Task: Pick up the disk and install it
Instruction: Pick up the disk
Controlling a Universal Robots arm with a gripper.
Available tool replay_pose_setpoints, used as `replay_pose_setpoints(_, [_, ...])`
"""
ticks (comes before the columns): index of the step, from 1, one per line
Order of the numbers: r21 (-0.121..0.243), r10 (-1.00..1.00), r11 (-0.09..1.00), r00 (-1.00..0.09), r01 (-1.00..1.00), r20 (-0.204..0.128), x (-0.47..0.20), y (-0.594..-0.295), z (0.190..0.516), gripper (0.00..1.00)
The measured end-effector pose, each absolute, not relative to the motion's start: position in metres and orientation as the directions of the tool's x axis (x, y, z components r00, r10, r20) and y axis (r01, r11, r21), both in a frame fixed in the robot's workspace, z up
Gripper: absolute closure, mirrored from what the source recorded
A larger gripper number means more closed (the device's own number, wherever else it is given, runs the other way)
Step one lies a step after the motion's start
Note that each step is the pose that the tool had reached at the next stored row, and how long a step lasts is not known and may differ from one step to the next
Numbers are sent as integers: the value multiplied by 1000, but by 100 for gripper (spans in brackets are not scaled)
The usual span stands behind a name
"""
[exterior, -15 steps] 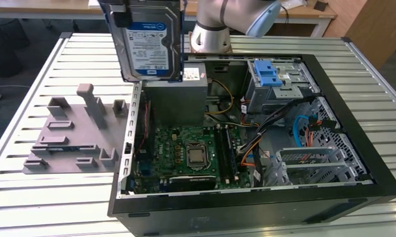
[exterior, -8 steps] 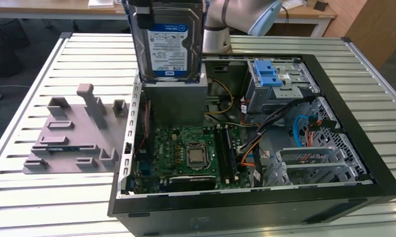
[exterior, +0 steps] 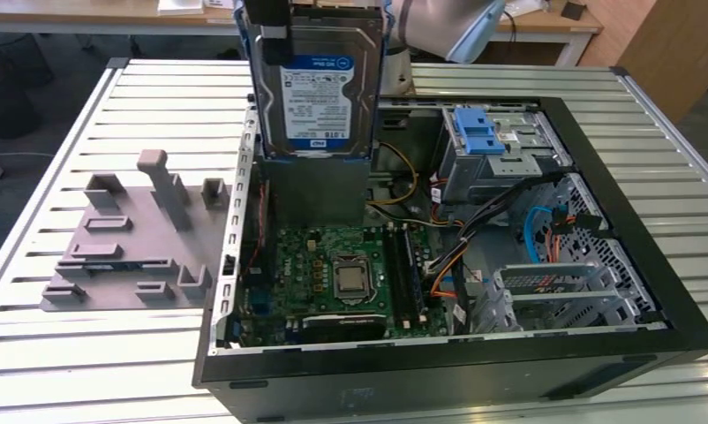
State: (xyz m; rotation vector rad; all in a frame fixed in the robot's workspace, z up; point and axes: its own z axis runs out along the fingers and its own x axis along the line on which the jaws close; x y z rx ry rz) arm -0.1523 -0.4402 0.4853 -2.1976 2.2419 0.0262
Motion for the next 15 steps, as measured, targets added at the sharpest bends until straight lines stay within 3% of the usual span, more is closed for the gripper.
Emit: replay_pose_setpoints(15, [10,-1000,20,-20,-1000,-13,-99,-453,483,64])
